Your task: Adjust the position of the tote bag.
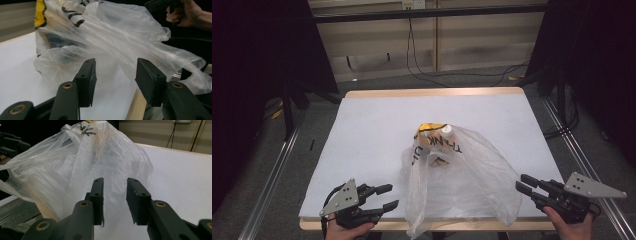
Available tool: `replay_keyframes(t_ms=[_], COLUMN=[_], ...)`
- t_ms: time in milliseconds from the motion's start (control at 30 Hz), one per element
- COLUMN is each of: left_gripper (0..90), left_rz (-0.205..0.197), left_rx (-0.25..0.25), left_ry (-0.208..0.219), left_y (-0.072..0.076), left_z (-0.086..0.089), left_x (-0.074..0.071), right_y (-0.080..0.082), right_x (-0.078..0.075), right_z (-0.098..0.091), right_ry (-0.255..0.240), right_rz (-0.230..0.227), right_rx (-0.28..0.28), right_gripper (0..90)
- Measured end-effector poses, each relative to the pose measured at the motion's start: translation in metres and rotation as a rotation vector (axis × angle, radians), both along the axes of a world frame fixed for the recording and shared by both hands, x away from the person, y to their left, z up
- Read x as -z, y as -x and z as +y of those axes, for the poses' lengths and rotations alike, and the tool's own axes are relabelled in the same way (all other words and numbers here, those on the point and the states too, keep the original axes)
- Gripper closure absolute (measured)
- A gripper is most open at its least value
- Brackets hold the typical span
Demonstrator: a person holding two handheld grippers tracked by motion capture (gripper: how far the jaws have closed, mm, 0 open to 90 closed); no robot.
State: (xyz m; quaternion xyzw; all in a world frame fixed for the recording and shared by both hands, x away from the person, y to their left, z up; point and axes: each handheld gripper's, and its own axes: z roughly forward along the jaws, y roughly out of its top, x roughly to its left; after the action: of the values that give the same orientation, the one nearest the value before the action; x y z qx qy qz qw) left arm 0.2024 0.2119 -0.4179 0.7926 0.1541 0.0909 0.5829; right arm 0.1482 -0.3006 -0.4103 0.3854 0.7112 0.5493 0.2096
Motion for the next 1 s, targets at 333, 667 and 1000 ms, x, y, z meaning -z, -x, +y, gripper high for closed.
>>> replay_keyframes(t_ms=[333,667,1000], left_gripper=[45.0,31.6,29.3], left_rz=[0.018,0.026,0.011], left_rx=[0.084,0.117,0.083], left_ry=[0.016,0.022,-0.07], left_y=[0.02,0.032,0.03], left_z=[-0.018,-0.032,-0.039], left_x=[-0.007,-0.013,0.002], right_y=[0.009,0.008,0.009], right_x=[0.0,0.003,0.003], right_z=[0.009,0.021,0.034], right_ry=[0.008,0.031,0.065], right_rz=[0.019,0.047,0.065], right_rx=[-0.038,-0.098,-0.148], right_gripper=[65.6,65.8,66.4])
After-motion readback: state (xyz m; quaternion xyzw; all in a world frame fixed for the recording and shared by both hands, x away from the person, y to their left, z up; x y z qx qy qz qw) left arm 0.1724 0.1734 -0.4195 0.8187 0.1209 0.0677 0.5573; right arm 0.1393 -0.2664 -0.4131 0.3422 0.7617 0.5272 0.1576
